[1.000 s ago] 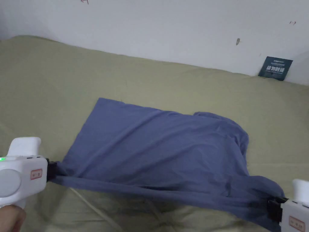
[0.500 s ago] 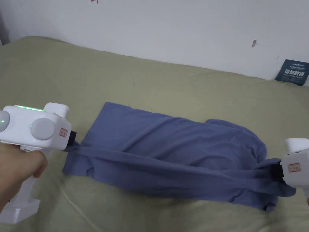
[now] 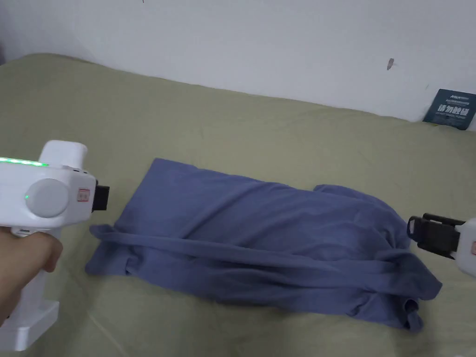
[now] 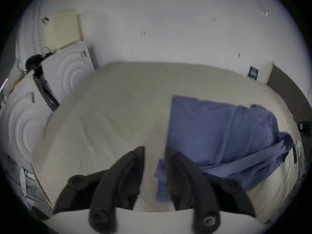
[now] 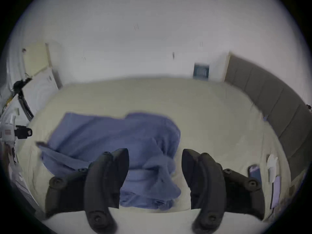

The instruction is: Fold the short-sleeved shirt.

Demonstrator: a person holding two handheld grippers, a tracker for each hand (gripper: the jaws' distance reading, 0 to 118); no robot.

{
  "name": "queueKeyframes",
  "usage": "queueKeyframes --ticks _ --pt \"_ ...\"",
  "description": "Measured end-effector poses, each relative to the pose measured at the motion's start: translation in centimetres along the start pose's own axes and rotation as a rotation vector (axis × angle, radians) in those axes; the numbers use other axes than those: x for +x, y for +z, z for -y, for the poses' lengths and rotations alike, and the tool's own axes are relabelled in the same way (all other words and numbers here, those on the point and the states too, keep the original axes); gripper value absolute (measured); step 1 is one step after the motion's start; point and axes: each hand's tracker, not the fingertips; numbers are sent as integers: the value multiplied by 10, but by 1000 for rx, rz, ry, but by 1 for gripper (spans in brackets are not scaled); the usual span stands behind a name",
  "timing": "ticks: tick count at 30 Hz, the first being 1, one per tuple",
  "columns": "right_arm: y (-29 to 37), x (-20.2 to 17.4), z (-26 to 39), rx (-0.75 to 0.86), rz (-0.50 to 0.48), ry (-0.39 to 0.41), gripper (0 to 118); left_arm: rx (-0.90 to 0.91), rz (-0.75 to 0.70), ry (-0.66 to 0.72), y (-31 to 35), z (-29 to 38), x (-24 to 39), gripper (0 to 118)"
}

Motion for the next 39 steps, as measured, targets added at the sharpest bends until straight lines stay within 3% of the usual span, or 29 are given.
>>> queueKeyframes --ticks 2,3,6,7,8,9,10,11,12,13,15,18,24,25,27,30,31,38,39 --pt "41 -6 2 101 -68 36 71 125 -6 29 37 1 -5 65" --pt "62 -13 8 148 -81 47 71 201 -13 51 59 7 -4 74" --pt "101 -33 37 196 -68 51 70 372 58 100 111 44 0 73" --pt "112 -41 48 204 -50 41 69 376 79 91 123 57 5 68" --pt "122 -48 61 211 -28 33 68 358 77 79 135 73 12 53" --pt "130 -56 76 210 -26 23 67 359 52 72 142 90 16 27" --pt "139 -67 91 184 -11 20 45 363 21 49 150 108 23 0" --pt "144 -73 105 166 -9 22 5 351 4 26 155 124 28 0" --pt "148 -78 119 140 6 12 1 316 3 22 161 141 33 0" --pt "154 -81 133 139 24 -9 1 272 41 28 164 154 36 0" --pt "162 -94 158 55 -41 -24 1 190 85 23 162 180 41 0" --pt "161 -102 177 -24 -65 -11 1 128 93 -13 158 197 46 0" --pt "152 -85 169 -14 -69 -42 1 85 133 82 106 162 28 0" --pt "150 -79 165 -10 -61 -50 1 71 134 88 91 150 24 11" --pt "146 -72 158 2 -41 -65 1 -23 149 136 55 131 11 17" --pt "141 -57 149 13 -13 -73 1 -178 101 188 -1 106 1 73" --pt "139 -53 147 15 1 -70 1 -205 120 199 -18 99 -3 82" --pt "118 -29 143 -23 53 -81 1 -293 60 147 -88 89 6 82" --pt "112 -25 143 -32 54 -85 1 -263 44 127 -79 86 10 76"
